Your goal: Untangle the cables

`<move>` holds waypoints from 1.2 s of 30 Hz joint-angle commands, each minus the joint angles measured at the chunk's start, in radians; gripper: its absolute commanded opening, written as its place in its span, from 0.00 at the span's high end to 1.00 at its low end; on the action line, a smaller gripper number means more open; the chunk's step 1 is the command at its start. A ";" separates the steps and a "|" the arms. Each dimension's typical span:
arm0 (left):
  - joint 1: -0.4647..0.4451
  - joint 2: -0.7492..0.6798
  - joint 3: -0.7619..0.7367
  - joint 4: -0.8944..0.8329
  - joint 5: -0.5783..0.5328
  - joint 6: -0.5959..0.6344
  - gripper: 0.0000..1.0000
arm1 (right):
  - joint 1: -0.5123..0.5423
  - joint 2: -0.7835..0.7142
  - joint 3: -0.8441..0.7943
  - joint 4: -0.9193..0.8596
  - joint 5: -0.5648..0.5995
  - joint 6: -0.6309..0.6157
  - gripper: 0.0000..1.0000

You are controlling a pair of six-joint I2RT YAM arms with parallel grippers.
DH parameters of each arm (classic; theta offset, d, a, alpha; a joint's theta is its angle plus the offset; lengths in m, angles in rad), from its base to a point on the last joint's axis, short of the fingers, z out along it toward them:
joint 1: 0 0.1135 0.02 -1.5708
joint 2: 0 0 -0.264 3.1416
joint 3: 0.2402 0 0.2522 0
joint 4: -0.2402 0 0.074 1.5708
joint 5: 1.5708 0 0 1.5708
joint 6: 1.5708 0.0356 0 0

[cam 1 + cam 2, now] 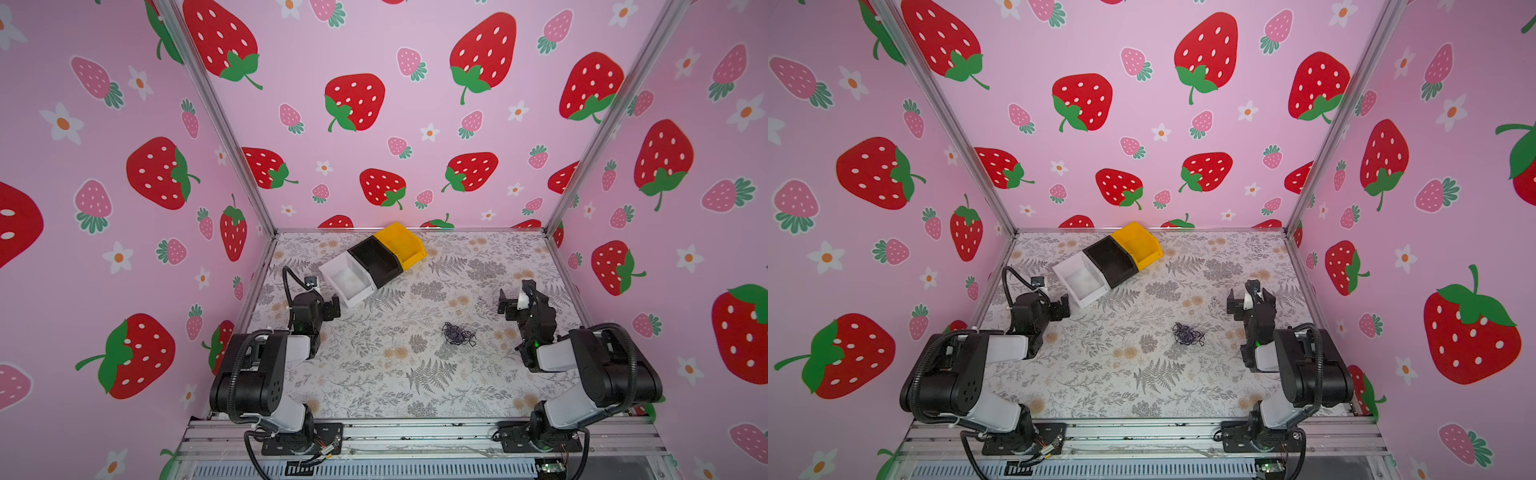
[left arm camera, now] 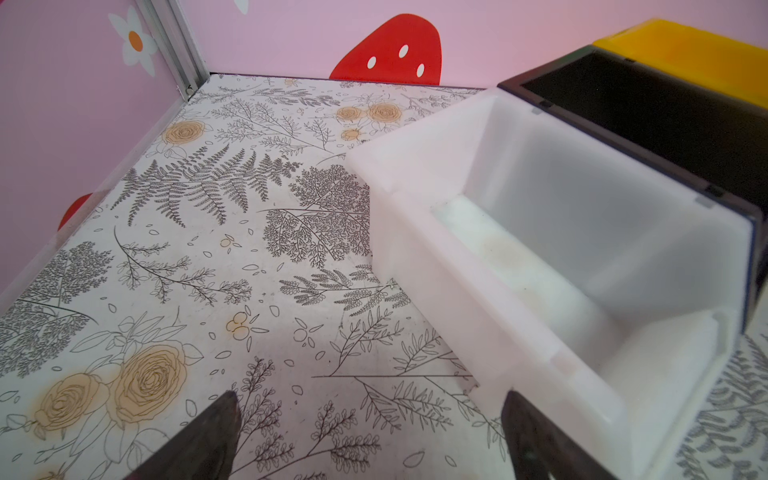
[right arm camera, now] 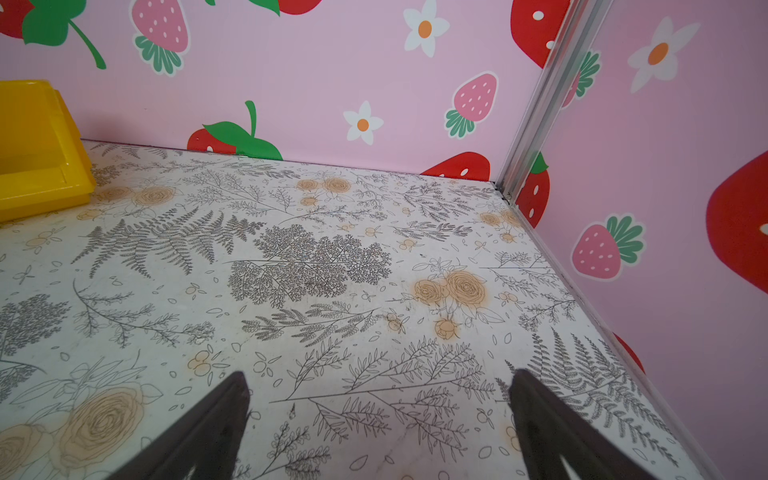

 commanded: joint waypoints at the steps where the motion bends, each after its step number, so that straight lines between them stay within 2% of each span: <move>1: 0.004 0.005 0.033 0.009 0.008 -0.004 0.01 | -0.001 -0.001 -0.003 0.032 -0.001 -0.006 0.01; 4: 0.007 0.001 0.031 0.011 0.021 -0.006 0.01 | -0.002 -0.009 -0.015 0.049 0.008 0.000 0.01; 6: 0.008 -0.035 0.064 -0.074 0.045 0.005 0.01 | -0.002 -0.063 -0.019 0.025 0.010 -0.001 0.00; 8: 0.008 -0.095 0.144 -0.256 0.037 0.001 0.01 | -0.002 -0.148 0.004 -0.091 -0.025 -0.014 0.03; 10: 0.009 -0.147 0.193 -0.353 0.036 -0.003 0.03 | 0.001 -0.228 0.042 -0.205 -0.081 -0.023 0.08; 12: 0.008 -0.208 0.231 -0.425 0.051 -0.044 0.05 | 0.003 -0.304 0.106 -0.378 -0.140 0.022 0.12; 15: -0.010 -0.286 0.340 -0.639 0.125 -0.119 0.10 | 0.021 -0.373 0.228 -0.661 -0.280 0.098 0.21; 18: -0.098 -0.319 0.442 -0.818 0.170 -0.166 0.13 | 0.065 -0.397 0.327 -0.910 -0.364 0.152 0.30; 21: -0.243 -0.310 0.512 -0.915 0.176 -0.187 0.14 | 0.133 -0.404 0.383 -1.082 -0.401 0.170 0.34; 24: -0.386 -0.240 0.600 -0.988 0.184 -0.250 0.18 | 0.198 -0.392 0.411 -1.204 -0.414 0.202 0.37; 27: -0.523 -0.133 0.696 -1.036 0.204 -0.297 0.24 | 0.253 -0.363 0.426 -1.299 -0.416 0.236 0.45; 29: -0.601 -0.058 0.748 -1.046 0.264 -0.283 0.27 | 0.277 -0.350 0.426 -1.342 -0.423 0.285 0.51; 32: -0.677 0.031 0.799 -1.065 0.284 -0.228 0.30 | 0.288 -0.363 0.405 -1.352 -0.460 0.357 0.55; 36: -0.702 0.122 0.865 -1.117 0.374 -0.244 0.35 | 0.291 -0.389 0.371 -1.362 -0.399 0.377 0.56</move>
